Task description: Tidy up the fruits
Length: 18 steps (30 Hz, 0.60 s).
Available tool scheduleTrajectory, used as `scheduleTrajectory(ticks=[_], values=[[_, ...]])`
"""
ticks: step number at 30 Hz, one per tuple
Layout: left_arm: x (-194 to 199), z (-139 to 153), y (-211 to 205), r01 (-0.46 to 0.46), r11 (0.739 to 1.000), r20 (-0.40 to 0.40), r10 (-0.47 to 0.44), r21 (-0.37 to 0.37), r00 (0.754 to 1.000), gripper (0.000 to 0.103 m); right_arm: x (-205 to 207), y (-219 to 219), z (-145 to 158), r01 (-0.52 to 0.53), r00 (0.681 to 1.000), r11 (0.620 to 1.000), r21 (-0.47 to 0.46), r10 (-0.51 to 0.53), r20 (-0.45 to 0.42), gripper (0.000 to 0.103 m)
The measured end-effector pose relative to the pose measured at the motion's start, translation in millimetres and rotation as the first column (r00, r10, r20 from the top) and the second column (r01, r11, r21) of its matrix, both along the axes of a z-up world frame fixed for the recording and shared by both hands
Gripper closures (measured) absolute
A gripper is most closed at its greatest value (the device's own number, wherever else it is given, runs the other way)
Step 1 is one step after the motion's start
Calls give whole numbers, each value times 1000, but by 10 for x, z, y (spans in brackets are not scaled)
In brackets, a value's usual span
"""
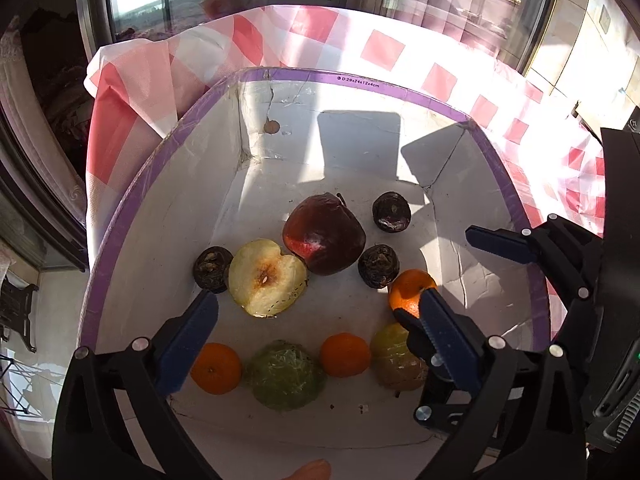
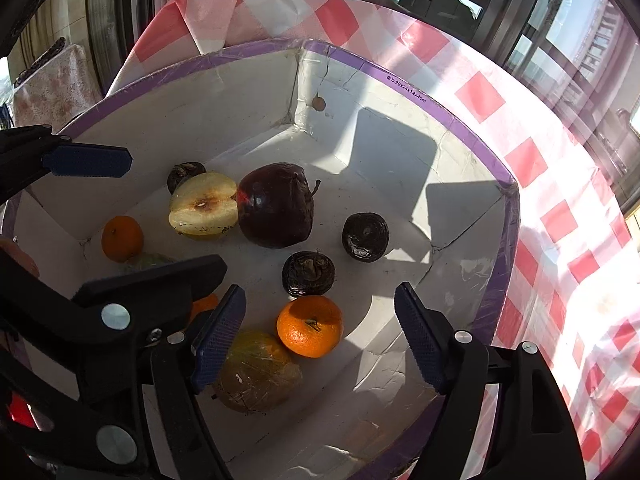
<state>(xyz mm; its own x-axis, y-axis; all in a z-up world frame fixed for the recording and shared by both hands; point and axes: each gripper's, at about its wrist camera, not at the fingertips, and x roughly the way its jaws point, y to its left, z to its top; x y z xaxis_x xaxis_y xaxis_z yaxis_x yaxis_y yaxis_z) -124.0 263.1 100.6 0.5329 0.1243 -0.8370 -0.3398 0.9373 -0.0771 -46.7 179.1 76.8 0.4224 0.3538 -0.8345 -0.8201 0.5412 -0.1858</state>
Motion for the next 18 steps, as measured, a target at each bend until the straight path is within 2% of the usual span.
scheduleTrajectory(ticks=[4,7,10,18], values=[[48,-37,13,-24,999,-69,27,46,997,2,-42,-17,6,-1,1000,1000,9,1,-12,23],[40,-44,47,-31,998,-83,36,56,996,2,-37,-25,6,5,1000,1000,12,-5,-18,22],[34,-69,92,-36,998,-105,41,46,994,2,-40,-35,5,5,1000,1000,15,-5,-22,22],[-18,-99,161,-48,999,-95,48,-3,994,2,-64,-53,-11,-7,1000,1000,5,7,-24,20]])
